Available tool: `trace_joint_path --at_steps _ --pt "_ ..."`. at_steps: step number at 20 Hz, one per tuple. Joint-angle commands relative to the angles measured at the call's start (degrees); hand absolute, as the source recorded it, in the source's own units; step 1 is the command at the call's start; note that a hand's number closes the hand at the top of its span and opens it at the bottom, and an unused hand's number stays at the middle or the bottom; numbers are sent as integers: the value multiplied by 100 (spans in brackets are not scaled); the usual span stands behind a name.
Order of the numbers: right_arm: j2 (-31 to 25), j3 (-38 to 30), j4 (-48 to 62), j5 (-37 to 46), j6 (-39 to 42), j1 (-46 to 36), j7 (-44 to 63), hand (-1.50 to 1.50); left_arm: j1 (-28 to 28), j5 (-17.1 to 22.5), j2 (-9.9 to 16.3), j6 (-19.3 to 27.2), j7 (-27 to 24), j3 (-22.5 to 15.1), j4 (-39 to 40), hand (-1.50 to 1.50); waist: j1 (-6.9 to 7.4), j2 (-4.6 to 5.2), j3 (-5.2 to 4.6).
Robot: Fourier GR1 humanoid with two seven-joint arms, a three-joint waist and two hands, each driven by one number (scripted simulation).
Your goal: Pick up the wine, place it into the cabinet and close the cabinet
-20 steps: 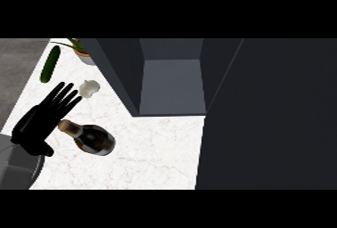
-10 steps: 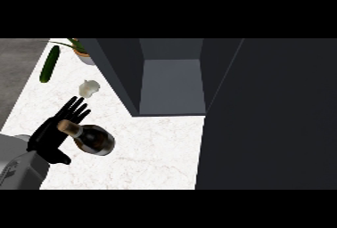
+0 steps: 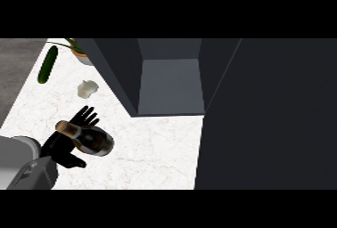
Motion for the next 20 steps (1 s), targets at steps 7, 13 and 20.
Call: trace_joint_path --at_steps 7,13,20 --pt "-55 -88 -348 -278 41 40 205 -150 2 35 -389 -881 -773 -45 481 -150 -5 1 -3" --pt "2 40 -366 -53 90 284 -3 -150 -99 102 -213 -1119 -737 11 630 -150 -29 7 -4" --pt "-68 -119 -485 -197 18 21 296 -150 -71 27 -487 -860 -996 -78 452 -150 -9 2 -7"
